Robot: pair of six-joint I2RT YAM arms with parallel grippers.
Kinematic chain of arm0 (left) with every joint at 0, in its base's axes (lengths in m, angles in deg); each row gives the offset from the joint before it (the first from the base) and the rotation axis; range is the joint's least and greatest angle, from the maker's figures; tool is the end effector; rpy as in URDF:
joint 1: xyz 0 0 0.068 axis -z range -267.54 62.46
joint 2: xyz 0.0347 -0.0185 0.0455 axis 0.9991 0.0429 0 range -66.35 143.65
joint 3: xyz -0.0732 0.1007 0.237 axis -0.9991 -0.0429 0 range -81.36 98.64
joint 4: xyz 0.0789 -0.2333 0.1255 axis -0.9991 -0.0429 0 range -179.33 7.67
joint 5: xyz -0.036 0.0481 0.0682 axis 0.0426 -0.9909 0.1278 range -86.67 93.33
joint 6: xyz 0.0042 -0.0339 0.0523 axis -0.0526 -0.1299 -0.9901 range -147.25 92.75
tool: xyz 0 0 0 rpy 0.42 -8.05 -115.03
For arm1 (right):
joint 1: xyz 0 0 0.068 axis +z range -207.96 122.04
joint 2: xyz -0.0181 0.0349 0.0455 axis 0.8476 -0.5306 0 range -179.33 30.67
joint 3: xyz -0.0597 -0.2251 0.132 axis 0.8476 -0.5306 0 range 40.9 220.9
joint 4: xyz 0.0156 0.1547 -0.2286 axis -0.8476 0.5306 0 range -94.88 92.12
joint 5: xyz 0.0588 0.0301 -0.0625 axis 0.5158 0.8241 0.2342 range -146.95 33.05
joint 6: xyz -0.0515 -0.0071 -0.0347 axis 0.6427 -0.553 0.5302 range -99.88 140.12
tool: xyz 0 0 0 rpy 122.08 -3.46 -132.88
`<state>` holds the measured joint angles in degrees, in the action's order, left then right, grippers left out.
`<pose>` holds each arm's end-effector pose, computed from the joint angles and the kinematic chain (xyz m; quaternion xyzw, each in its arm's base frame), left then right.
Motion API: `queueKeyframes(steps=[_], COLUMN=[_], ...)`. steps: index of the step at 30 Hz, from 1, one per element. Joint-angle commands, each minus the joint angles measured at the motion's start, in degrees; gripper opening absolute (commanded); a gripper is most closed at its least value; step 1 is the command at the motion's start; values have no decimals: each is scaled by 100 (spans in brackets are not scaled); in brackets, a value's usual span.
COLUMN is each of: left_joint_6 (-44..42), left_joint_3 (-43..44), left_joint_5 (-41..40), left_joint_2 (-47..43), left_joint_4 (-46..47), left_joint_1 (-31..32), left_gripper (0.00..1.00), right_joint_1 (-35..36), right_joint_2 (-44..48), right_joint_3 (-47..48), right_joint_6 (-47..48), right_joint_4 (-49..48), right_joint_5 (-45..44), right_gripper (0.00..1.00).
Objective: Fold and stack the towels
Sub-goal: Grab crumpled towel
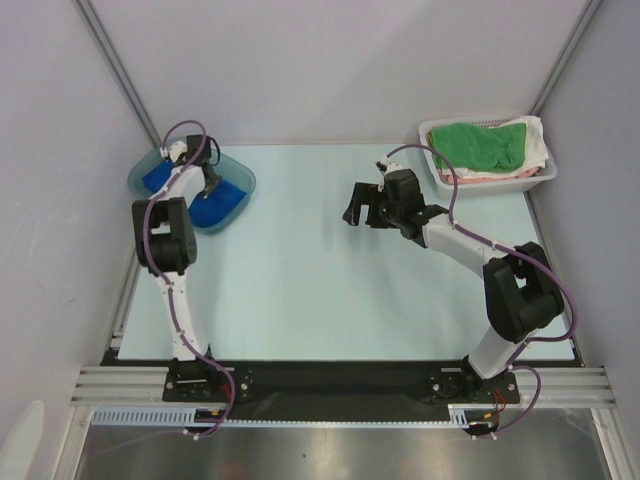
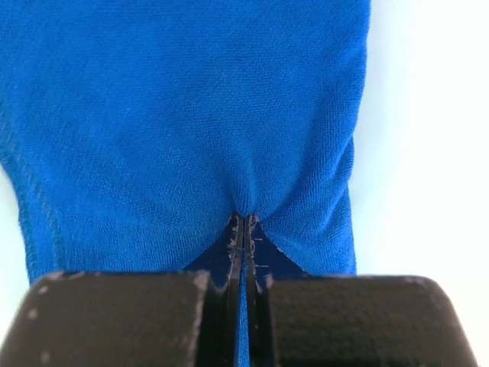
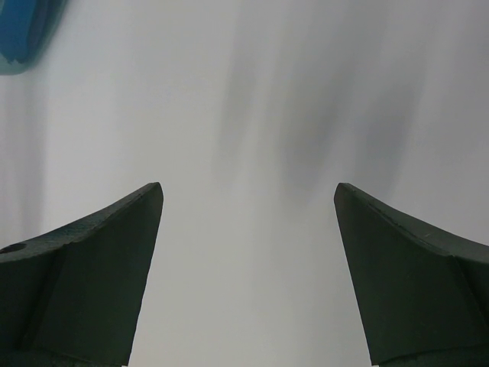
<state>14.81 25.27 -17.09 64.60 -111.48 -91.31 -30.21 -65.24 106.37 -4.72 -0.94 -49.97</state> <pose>0.5204 0.0509 0.1608 -0.4150 0.8392 0.0579 0.3466 0.3532 0.1923 0.2218 -0.0508 0.8818 0.2546 0.3937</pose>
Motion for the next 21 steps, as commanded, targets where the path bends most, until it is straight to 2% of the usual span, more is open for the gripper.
queueKeyframes(steps=[1,2,3,4,6,7,10,12,13,18,21], left_joint_6=[241,241,276,293,372,399,426,355,329,-75,-601], left_joint_3=[-940,-1499,-1774,-2056,-2818,-3058,-3701,-4009,-4097,-4721,-4809], left_joint_5=[267,258,224,223,162,101,-49,-76,-93,-365,-462], left_joint_2=[-1087,-1377,-1867,-2142,-2599,-3045,-3715,-4024,-4147,-5123,-5587], left_joint_4=[1160,1470,1752,2416,3061,3612,4388,4662,4864,5375,5665], left_joint_1=[8,17,43,95,174,236,324,333,577,1027,1570], left_gripper=[1,0,0,0,0,1,0,0,0,0,0], right_joint_1=[-6,11,11,11,11,20,29,46,55,82,73], right_joint_2=[179,170,170,170,135,126,109,91,74,91,178], right_joint_3=[9,1,1,-8,1,1,-8,-17,-17,-8,-61], right_joint_6=[14,23,14,14,32,32,49,58,67,137,155], right_joint_4=[-254,-271,-298,-307,-324,-333,-333,-333,-333,-509,-561], right_joint_5=[31,57,66,58,84,84,84,93,93,-13,-65], right_gripper=[100,100,100,100,100,100,100,100,100,100,100])
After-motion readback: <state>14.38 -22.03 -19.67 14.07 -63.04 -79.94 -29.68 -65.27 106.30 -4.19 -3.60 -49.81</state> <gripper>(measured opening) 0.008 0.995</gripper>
